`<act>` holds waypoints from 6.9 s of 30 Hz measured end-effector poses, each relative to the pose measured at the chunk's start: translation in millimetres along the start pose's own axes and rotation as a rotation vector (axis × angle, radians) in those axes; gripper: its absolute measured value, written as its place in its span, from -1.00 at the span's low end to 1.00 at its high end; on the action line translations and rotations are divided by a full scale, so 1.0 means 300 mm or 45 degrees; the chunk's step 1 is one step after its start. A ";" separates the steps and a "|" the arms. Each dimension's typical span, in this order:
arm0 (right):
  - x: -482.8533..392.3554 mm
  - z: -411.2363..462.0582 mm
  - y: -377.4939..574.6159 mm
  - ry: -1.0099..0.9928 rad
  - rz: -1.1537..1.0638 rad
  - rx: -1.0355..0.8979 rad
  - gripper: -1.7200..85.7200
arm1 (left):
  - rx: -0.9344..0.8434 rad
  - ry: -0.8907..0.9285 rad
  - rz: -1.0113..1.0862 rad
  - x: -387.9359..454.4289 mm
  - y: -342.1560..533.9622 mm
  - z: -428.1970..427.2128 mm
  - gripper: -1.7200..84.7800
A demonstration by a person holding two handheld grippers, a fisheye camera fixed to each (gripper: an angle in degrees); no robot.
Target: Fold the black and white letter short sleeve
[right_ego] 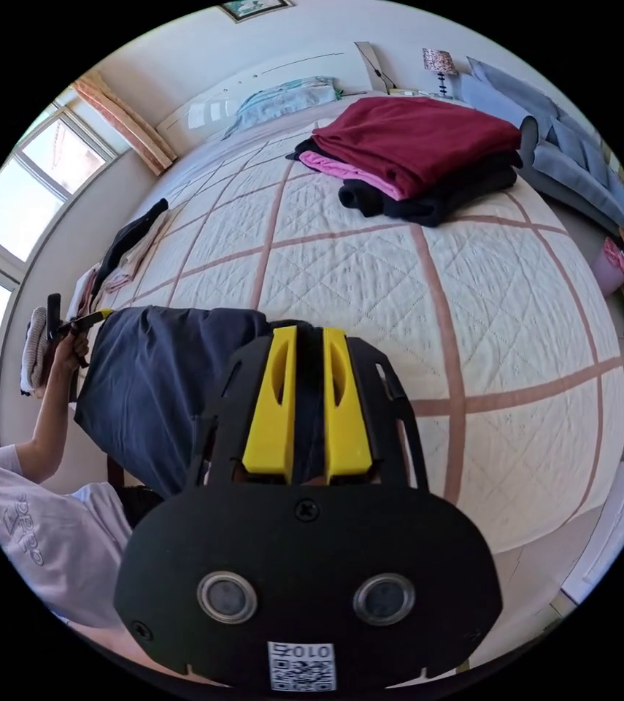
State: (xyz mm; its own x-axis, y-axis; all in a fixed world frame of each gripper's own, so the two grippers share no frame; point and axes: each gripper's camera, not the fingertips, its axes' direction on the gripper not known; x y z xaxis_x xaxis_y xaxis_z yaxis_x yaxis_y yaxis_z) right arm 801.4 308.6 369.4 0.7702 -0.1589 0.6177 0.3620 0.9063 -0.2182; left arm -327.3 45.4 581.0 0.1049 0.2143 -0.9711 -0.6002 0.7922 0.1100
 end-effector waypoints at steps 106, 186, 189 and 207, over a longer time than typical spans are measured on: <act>-0.534 0.831 1.022 0.510 -0.264 0.037 -0.89 | 0.122 0.293 -0.091 0.166 0.910 -0.190 -0.96; -1.944 2.033 1.219 0.294 -1.032 0.427 -0.83 | 0.023 0.427 -0.408 -0.314 0.270 -0.103 -0.66; -1.931 2.026 1.211 0.273 -1.021 0.424 -0.83 | -0.039 0.440 -0.409 -0.314 0.188 -0.096 -0.72; -1.957 1.803 1.018 0.214 -0.977 0.473 -0.84 | 0.031 0.351 -0.151 -0.079 -0.244 -0.458 -0.96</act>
State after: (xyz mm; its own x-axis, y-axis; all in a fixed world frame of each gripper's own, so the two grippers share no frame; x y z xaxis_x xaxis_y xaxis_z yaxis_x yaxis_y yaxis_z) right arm 175.8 890.4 348.7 0.4613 -0.8079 0.3668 0.6407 0.5893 0.4921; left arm -394.7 -96.0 566.7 -0.0482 -0.0412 -0.9980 -0.5770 0.8167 -0.0058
